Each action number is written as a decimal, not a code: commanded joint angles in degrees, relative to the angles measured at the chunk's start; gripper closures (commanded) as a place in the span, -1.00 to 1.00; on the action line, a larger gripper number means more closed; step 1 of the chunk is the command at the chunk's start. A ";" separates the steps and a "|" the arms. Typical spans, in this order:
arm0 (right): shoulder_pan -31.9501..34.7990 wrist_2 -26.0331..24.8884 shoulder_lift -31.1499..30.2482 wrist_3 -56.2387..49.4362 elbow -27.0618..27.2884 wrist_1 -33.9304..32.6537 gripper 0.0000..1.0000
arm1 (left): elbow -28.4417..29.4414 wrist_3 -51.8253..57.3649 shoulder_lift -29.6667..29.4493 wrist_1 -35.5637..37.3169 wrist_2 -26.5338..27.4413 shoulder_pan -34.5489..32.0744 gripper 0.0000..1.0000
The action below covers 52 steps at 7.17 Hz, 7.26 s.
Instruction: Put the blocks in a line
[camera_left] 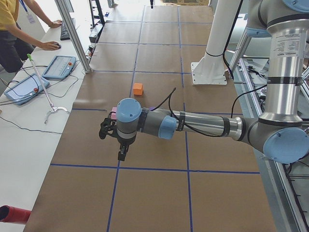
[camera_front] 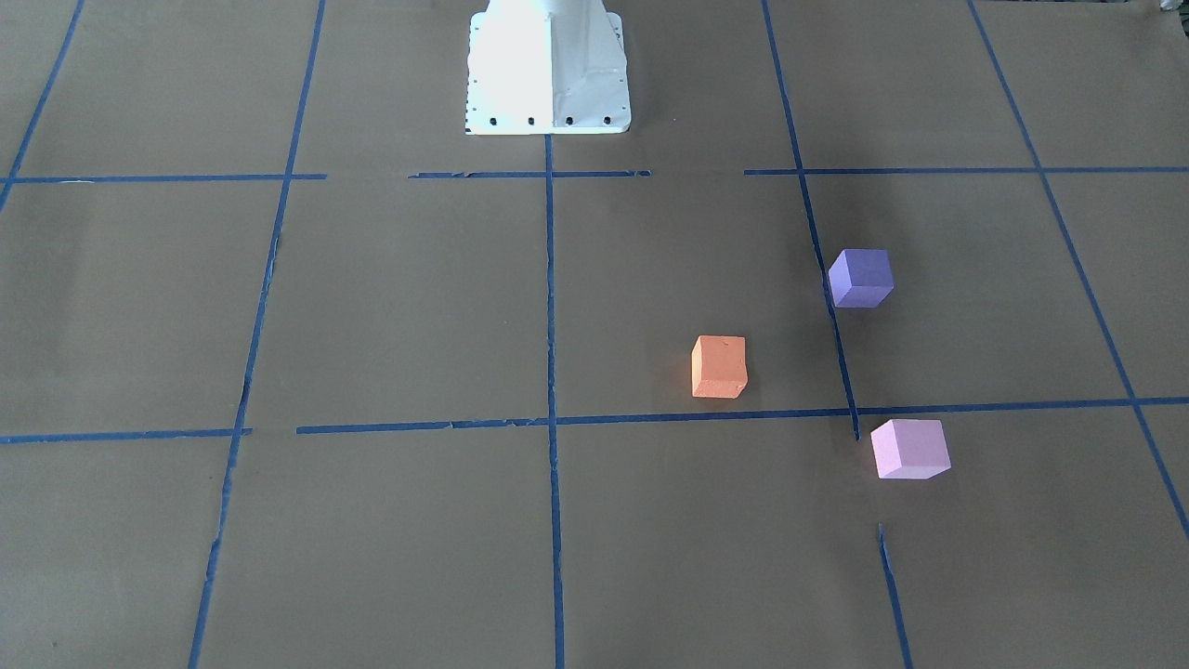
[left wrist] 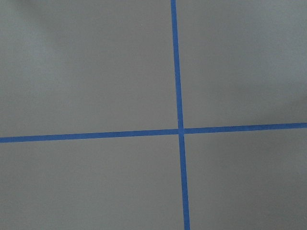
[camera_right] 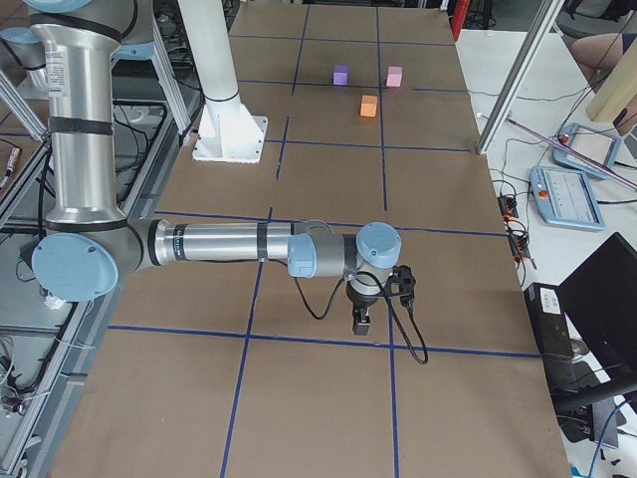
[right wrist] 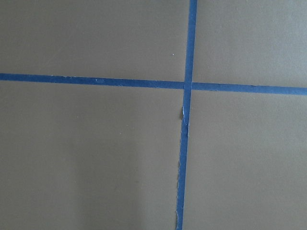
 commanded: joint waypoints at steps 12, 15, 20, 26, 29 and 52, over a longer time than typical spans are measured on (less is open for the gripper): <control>0.00 0.00 0.00 0.00 0.00 -0.06 -1.00 | 8.43 -56.02 -34.16 -0.06 22.49 47.12 -0.99; 0.00 0.09 0.00 0.00 0.00 0.02 -1.00 | 10.89 -56.46 -35.21 -1.82 23.02 47.91 -0.99; 0.00 0.00 0.00 0.00 0.00 0.02 -1.00 | 15.46 -56.46 -35.39 -5.76 23.29 48.26 -0.96; 0.00 0.00 0.00 0.00 0.00 -0.06 -1.00 | 15.14 -56.29 -35.22 -8.24 22.94 47.66 0.62; 0.00 0.00 0.00 0.00 0.00 0.02 -1.00 | 2.41 -54.71 -29.63 -0.07 19.60 40.54 0.61; 0.00 0.00 0.00 0.00 0.00 0.02 -1.00 | 16.26 -43.37 -18.78 -15.62 8.96 35.61 0.38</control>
